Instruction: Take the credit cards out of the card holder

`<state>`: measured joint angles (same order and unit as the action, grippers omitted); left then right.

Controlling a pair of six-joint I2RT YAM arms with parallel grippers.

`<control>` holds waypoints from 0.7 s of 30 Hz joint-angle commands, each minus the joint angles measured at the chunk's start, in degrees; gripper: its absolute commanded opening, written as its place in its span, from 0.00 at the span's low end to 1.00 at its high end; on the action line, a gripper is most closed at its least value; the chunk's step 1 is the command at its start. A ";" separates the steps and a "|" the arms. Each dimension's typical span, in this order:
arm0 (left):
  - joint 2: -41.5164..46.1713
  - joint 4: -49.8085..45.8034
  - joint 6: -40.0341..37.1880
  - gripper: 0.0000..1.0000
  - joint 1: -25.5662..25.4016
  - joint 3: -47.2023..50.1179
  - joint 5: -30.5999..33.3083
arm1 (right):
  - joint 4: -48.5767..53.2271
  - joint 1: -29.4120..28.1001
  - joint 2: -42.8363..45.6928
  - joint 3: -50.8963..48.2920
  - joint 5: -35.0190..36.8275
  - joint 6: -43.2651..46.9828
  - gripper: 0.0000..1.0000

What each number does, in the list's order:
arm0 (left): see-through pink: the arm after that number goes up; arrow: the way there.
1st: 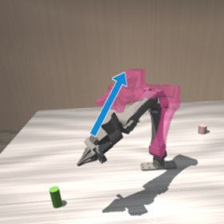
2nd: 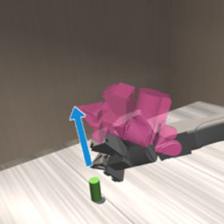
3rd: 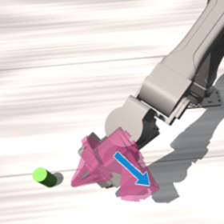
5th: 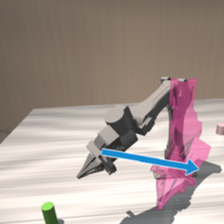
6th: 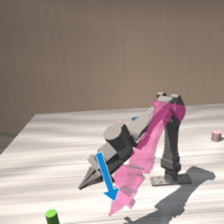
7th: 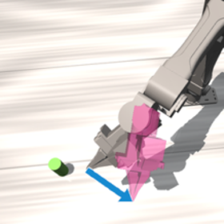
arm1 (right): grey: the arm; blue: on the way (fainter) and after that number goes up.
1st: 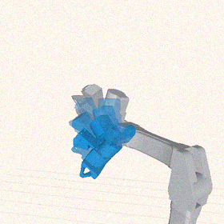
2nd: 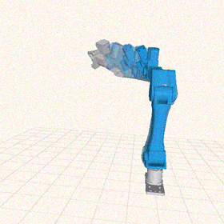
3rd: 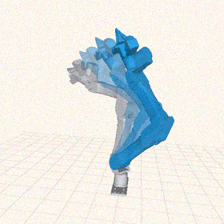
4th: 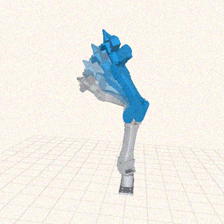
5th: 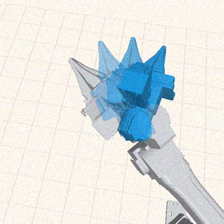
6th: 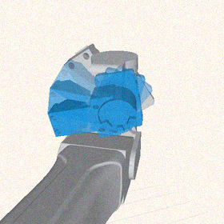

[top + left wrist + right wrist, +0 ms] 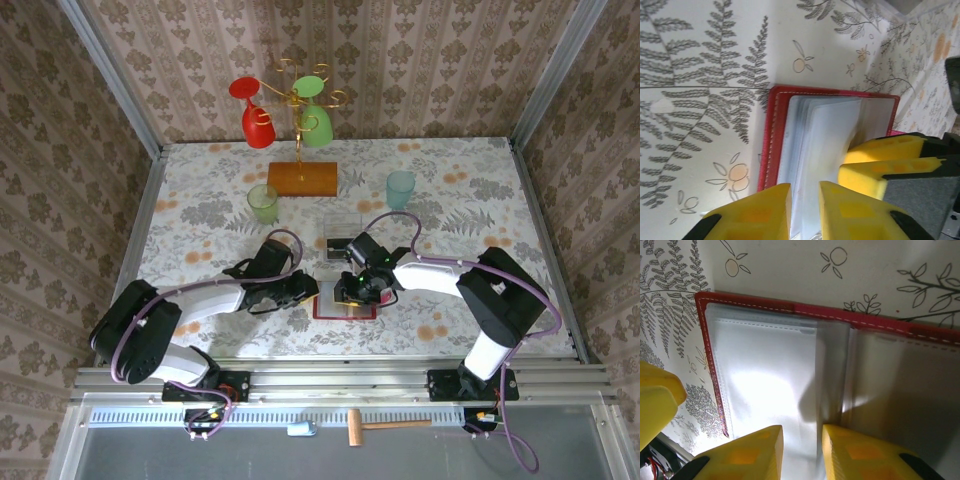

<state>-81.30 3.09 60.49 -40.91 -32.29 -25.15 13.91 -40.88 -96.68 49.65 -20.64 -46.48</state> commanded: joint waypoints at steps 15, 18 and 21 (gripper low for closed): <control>-7.01 6.49 3.43 0.25 -1.81 -1.54 -3.85 | 0.94 0.72 0.88 -1.57 0.60 0.25 0.27; -6.77 6.44 3.40 0.25 -1.82 -1.46 -3.92 | 1.03 0.78 0.96 -1.53 0.54 0.25 0.27; -5.18 4.94 3.18 0.25 -1.85 -1.38 -2.79 | 1.17 0.80 1.02 -1.40 0.52 0.35 0.27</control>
<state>-87.44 8.82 63.26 -42.35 -32.38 -27.44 13.65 -40.38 -96.47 49.25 -20.86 -46.48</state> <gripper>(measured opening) 0.248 0.268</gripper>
